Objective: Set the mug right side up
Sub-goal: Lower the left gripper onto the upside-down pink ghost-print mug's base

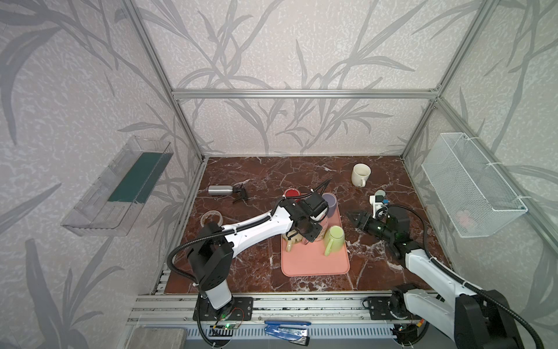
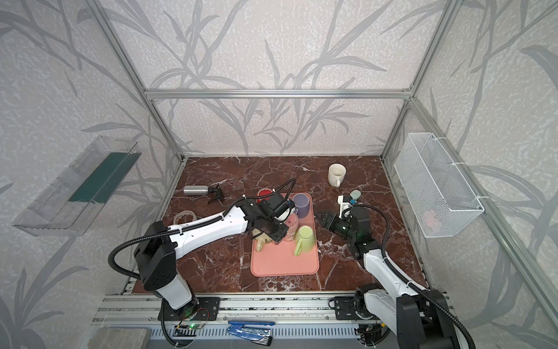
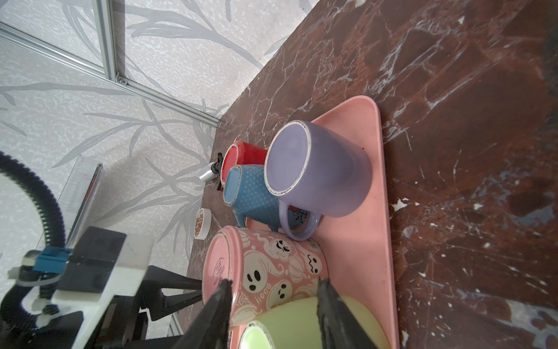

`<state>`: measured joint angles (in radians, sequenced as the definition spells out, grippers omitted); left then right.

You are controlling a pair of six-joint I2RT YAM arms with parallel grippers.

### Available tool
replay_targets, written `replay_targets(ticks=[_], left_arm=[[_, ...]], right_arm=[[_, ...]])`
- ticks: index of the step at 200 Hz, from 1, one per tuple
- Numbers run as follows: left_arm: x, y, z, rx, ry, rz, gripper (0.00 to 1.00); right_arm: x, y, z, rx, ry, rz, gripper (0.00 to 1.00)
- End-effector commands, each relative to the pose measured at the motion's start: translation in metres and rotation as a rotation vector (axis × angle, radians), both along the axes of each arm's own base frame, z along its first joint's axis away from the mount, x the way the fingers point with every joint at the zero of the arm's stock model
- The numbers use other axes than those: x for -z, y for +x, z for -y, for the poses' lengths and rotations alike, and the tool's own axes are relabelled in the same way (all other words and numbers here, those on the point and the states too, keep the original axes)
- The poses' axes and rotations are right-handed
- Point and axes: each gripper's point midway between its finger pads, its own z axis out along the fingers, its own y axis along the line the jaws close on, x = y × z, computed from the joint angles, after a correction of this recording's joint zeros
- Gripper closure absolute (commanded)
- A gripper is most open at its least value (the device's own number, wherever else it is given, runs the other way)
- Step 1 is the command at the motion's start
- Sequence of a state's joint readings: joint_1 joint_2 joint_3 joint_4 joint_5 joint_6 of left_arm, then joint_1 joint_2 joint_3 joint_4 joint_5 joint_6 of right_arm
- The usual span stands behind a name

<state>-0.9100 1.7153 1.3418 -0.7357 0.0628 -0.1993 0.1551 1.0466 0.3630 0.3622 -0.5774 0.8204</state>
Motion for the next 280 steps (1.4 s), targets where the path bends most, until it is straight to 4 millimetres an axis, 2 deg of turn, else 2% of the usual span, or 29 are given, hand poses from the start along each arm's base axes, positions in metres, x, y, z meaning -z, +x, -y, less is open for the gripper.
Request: replay_targets(ticks=[1, 148, 219, 280], left_arm=[[-0.001, 0.0, 0.002, 0.033, 0.024, -0.005, 0.5], [0.024, -0.003, 0.01, 0.042, 0.05, -0.059, 0.51], [0.033, -0.003, 0.013, 0.04, 0.061, -0.073, 0.58], [0.031, 0.001, 0.016, 0.034, 0.061, -0.058, 0.61]], right_arm=[[-0.002, 0.001, 0.0, -0.003, 0.012, 0.02, 0.54], [0.012, 0.006, -0.001, -0.001, 0.019, -0.006, 0.56], [0.014, 0.007, -0.003, -0.005, 0.027, -0.014, 0.56], [0.012, 0.006, -0.003, -0.007, 0.029, -0.009, 0.57]])
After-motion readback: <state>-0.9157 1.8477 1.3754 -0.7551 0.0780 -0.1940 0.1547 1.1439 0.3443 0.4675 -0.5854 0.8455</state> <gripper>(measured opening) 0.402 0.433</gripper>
